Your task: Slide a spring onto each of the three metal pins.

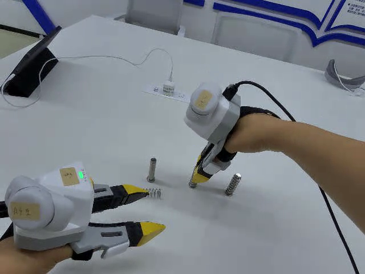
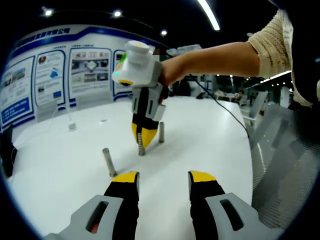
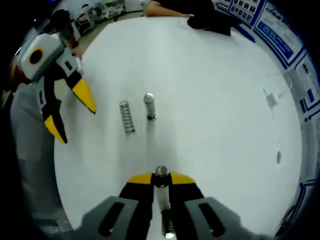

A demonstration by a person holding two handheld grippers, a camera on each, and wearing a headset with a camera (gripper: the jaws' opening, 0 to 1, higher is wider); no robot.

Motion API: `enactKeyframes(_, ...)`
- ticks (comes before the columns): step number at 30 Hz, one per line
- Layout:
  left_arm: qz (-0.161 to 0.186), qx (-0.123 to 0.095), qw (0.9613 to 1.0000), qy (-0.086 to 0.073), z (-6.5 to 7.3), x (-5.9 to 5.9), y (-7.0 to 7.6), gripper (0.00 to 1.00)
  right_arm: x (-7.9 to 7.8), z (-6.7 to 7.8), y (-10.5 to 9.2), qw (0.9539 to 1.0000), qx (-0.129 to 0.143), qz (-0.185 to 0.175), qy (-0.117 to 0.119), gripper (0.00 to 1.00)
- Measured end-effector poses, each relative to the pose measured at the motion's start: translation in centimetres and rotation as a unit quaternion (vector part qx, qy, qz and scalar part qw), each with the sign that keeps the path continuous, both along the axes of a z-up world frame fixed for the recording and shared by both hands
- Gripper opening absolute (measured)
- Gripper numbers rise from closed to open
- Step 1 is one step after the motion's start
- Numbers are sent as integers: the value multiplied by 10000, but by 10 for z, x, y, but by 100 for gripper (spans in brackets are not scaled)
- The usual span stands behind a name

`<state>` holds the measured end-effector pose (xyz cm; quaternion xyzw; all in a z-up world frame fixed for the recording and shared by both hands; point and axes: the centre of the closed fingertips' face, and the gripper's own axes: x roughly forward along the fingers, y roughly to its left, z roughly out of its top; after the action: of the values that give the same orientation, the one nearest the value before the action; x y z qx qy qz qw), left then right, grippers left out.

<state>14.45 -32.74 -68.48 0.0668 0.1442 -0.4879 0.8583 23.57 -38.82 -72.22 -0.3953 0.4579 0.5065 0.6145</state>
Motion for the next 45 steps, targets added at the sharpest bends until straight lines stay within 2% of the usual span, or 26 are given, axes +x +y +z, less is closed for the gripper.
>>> enactKeyframes(16,35,-19,10000,2,0,0,2,40,3,-4,-1,10000,9,-7,-2,14)
enactKeyframes(29,15,-13,10000,0,0,0,0,40,6,3,-1,9997,190,-13,-181,26)
enactKeyframes(34,20,-8,10000,-4,0,0,1,40,10,9,5,9991,321,5,-285,30)
enactKeyframes(39,38,-6,10000,-9,1,0,2,40,7,16,14,9983,423,122,-387,31)
enactKeyframes(45,54,-9,10000,-15,1,0,3,40,2,18,26,9975,540,237,-398,31)
